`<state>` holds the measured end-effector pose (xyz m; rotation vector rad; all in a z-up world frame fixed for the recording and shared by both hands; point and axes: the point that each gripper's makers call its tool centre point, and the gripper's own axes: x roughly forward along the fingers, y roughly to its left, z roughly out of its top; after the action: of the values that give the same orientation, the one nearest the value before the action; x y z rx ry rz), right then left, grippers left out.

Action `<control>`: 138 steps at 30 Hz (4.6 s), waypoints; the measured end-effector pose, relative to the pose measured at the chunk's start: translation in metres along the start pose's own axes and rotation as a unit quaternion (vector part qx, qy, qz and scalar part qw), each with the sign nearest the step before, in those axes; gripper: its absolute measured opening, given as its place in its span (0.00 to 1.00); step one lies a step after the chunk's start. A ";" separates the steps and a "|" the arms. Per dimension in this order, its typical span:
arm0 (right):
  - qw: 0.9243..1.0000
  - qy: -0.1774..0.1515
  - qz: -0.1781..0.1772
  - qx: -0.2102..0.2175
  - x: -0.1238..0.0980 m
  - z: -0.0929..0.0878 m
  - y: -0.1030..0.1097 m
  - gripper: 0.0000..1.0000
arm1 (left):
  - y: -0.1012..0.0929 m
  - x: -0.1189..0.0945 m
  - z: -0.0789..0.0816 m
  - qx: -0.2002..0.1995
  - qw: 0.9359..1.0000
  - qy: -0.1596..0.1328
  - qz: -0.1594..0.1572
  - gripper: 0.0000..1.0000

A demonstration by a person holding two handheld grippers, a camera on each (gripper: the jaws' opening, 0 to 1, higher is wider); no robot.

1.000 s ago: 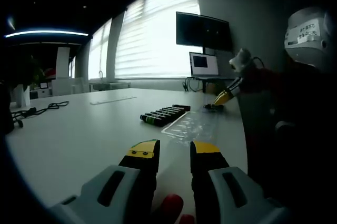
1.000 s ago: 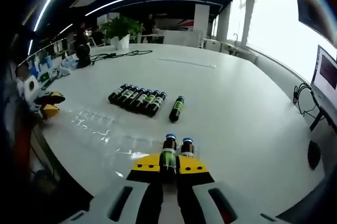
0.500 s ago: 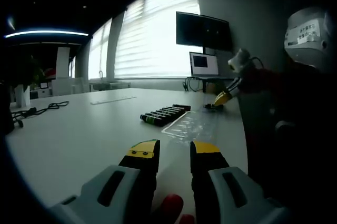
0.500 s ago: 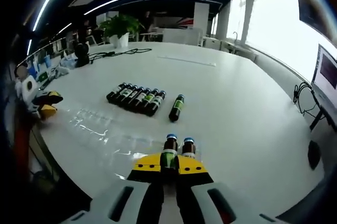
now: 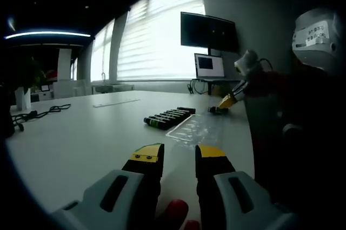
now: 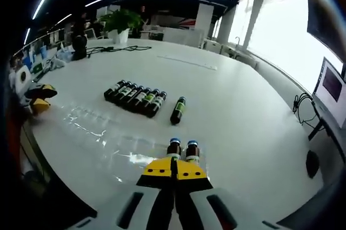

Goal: Grip medicine bottles put into box

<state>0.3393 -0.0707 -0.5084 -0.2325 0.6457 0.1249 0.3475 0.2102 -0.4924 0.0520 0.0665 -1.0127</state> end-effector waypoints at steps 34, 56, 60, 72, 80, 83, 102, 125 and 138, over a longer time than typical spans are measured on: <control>0.998 -0.067 -0.005 0.000 0.001 0.025 -0.013 0.04 | 0.000 -0.001 0.000 -0.001 1.000 -0.001 -0.001 0.17; 0.996 -0.083 0.027 -0.011 0.012 0.051 -0.021 0.07 | 0.000 0.000 0.001 -0.001 1.000 -0.002 -0.002 0.18; 0.996 -0.083 0.031 -0.016 0.015 0.055 -0.020 0.08 | -0.001 0.000 0.001 -0.001 1.000 -0.002 -0.003 0.18; 0.996 -0.077 0.030 -0.040 0.031 0.070 -0.021 0.09 | -0.001 -0.001 0.001 0.000 1.000 -0.002 -0.003 0.18; 0.996 -0.071 0.046 -0.042 0.051 0.075 -0.013 0.09 | 0.000 -0.001 0.001 0.000 1.000 -0.002 -0.003 0.18; 0.996 -0.066 0.050 -0.040 0.060 0.074 -0.011 0.09 | 0.000 -0.001 0.001 0.000 1.000 -0.002 -0.003 0.18; 0.997 -0.042 0.065 -0.024 0.096 0.074 -0.006 0.11 | -0.002 -0.001 0.001 0.001 1.000 -0.003 -0.004 0.18; 0.997 -0.013 0.071 -0.012 0.114 0.058 -0.009 0.08 | -0.001 -0.001 0.002 0.000 1.000 -0.004 -0.004 0.18; 0.995 -0.028 0.095 -0.010 0.111 0.056 -0.005 0.09 | -0.001 -0.001 0.002 -0.001 1.000 -0.004 -0.005 0.18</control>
<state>0.4601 -0.0568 -0.5318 -0.1852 0.6096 0.3189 0.3462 0.2098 -0.4906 0.0461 0.0593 -1.0219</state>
